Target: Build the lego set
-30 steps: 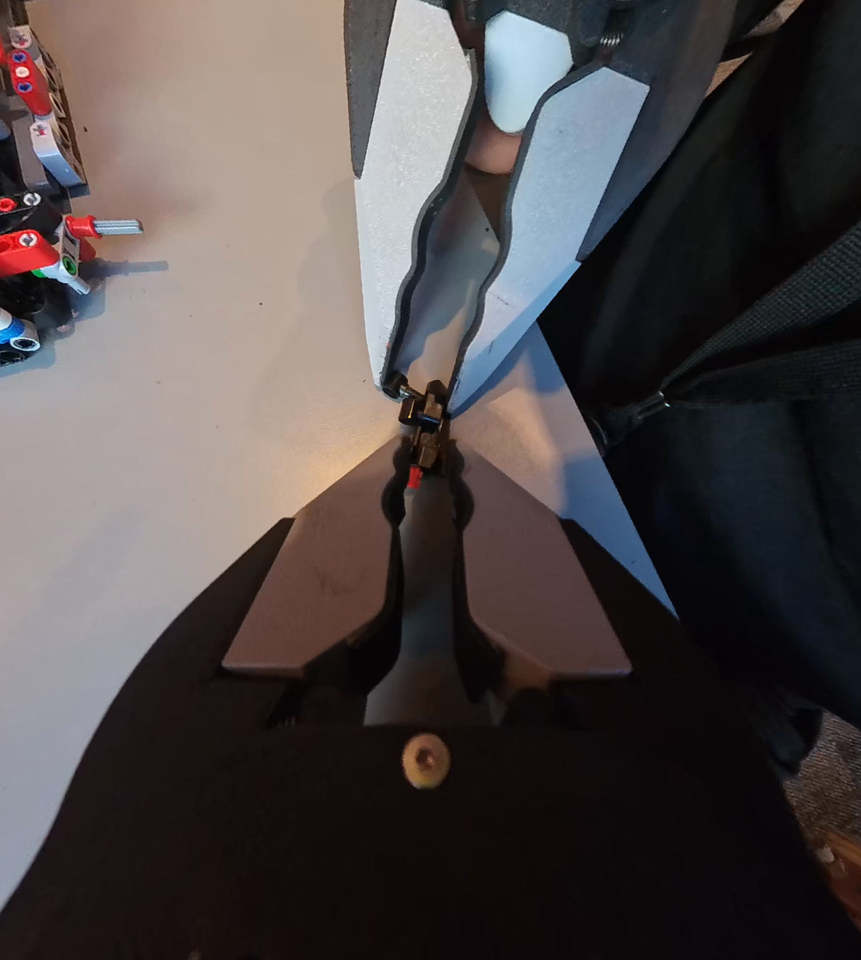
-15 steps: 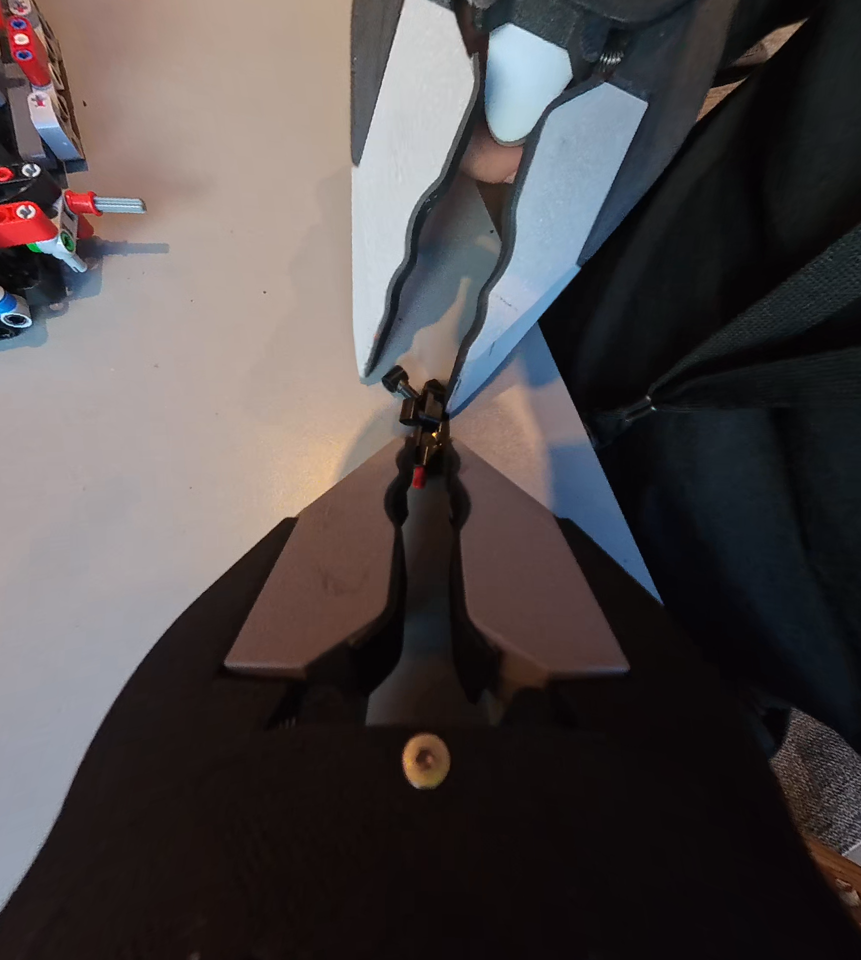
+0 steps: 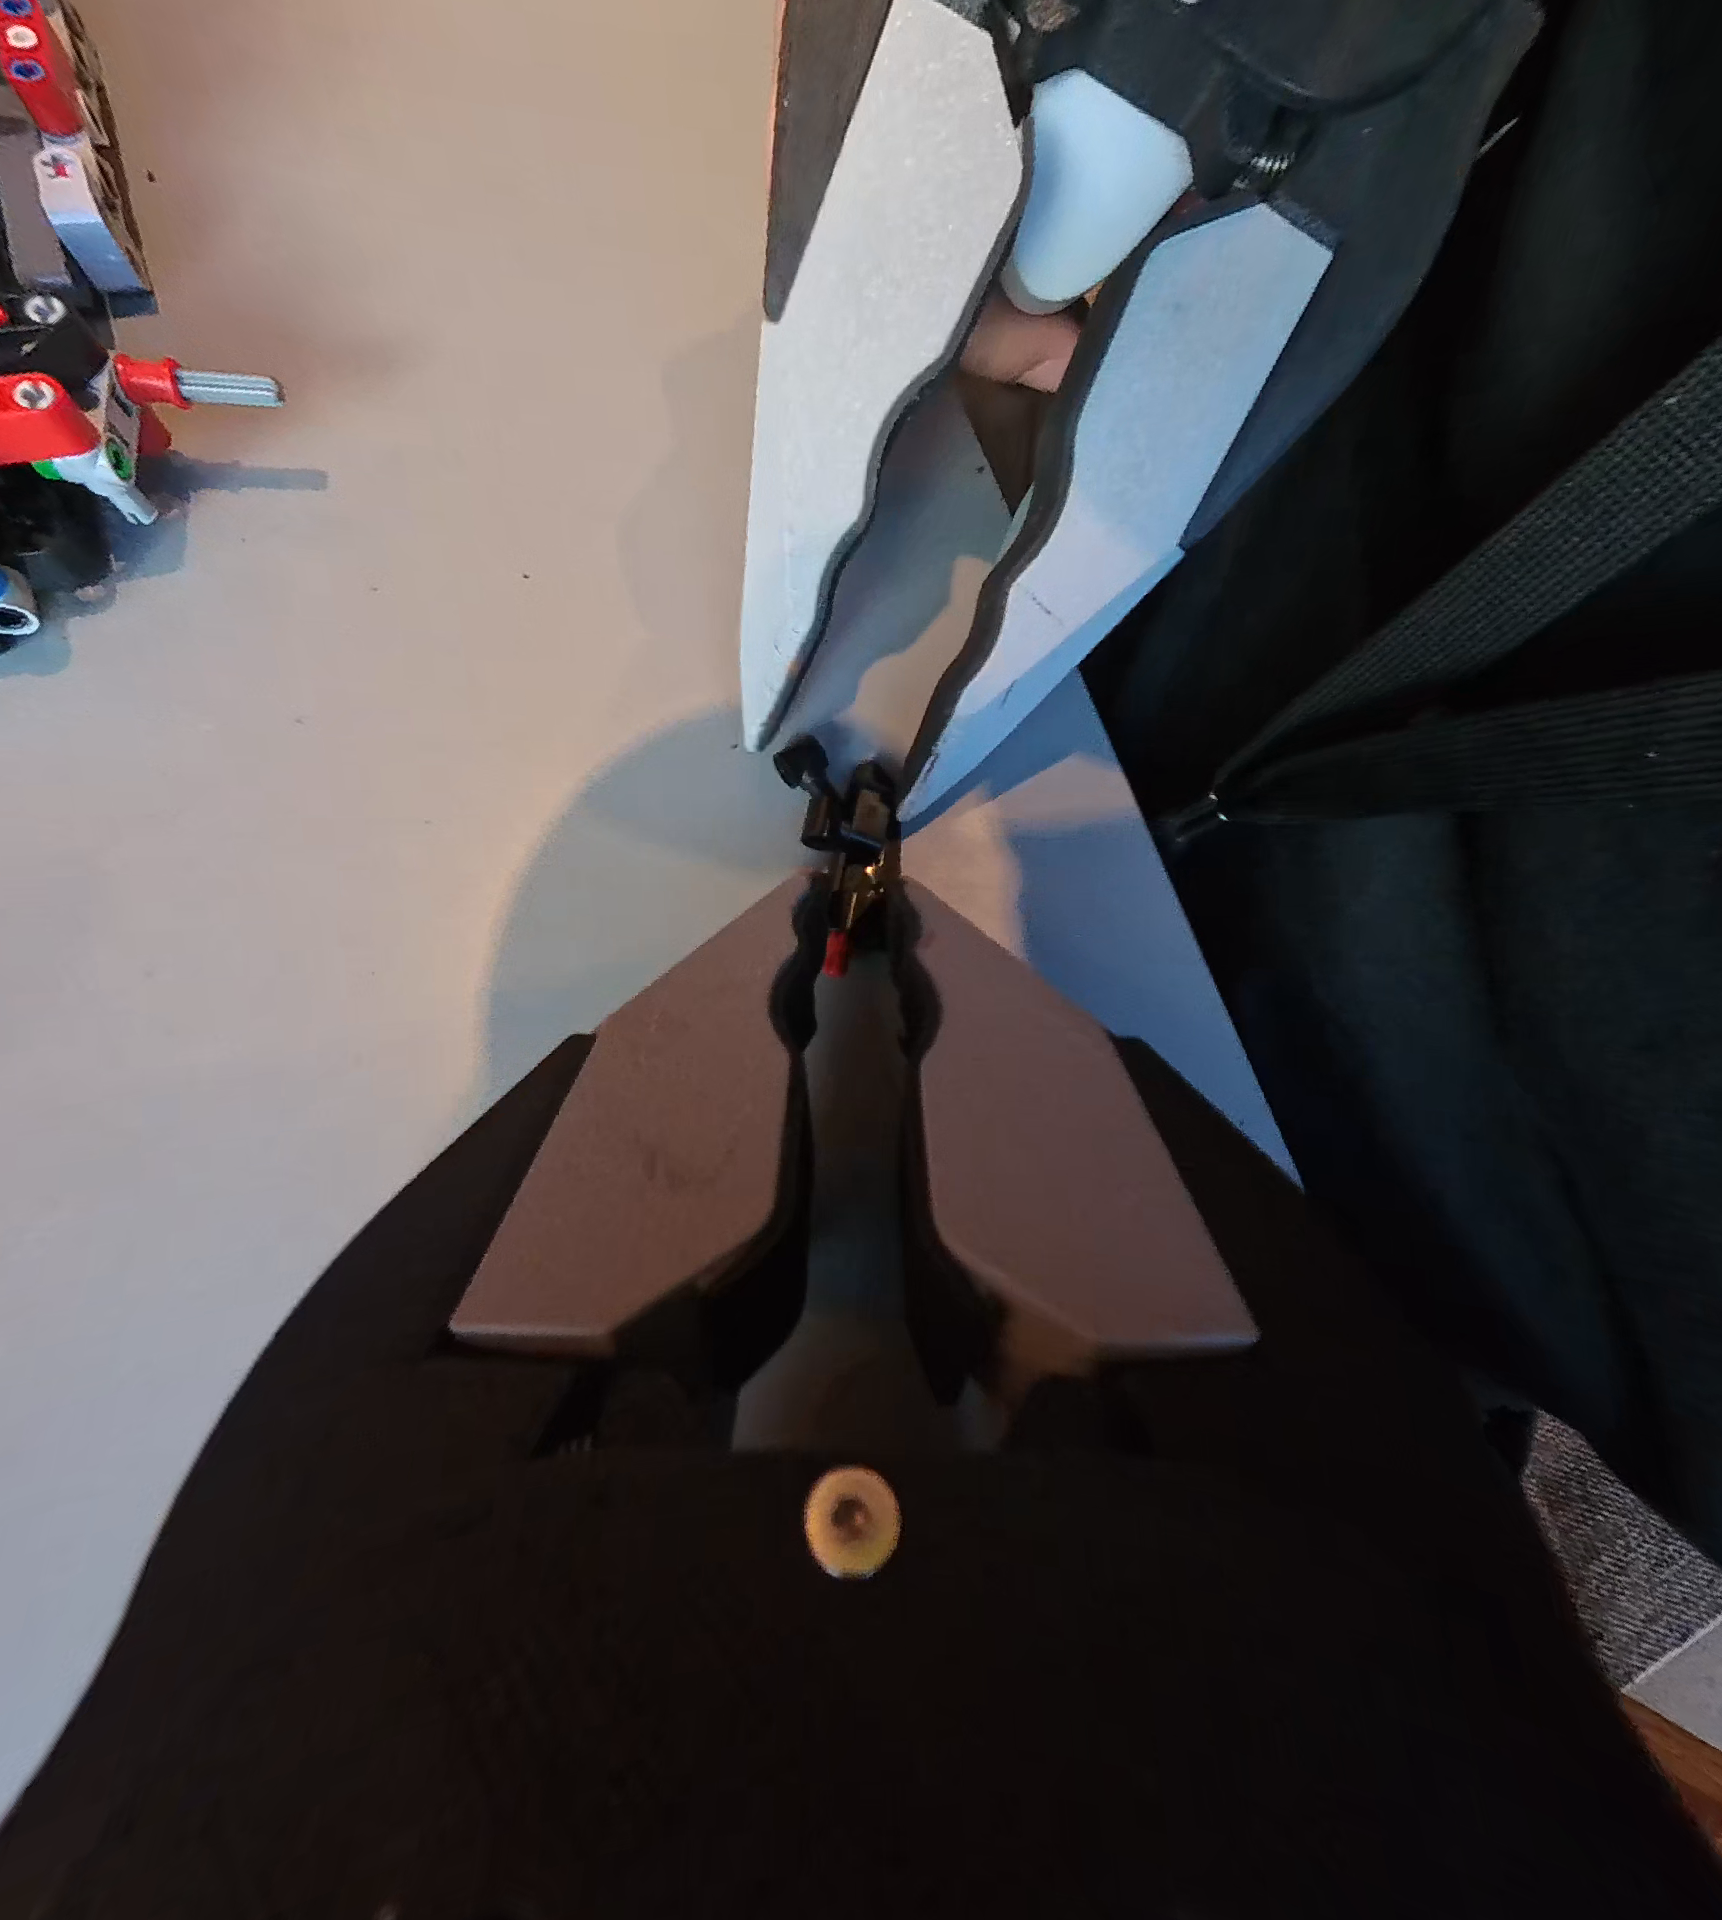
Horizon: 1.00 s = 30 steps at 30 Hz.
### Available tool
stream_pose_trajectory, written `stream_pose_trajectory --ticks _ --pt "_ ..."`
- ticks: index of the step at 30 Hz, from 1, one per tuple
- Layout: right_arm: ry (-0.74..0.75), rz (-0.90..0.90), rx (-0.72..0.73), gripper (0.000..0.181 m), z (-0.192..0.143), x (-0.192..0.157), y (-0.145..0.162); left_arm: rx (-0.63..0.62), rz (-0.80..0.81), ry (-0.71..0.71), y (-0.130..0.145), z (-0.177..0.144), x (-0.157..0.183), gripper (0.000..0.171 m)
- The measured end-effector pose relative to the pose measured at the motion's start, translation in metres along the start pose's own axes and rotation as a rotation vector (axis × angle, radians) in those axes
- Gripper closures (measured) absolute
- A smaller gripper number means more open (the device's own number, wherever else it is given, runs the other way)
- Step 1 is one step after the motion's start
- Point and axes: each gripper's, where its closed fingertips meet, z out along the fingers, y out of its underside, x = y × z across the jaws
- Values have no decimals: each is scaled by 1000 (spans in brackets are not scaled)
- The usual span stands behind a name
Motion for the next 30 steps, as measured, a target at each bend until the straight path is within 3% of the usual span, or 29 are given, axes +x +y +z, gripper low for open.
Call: stream_pose_trajectory --ticks 30 --pt "-24 -16 -2 158 -2 -5 2 6 -72 54 0 -1 -1 164"
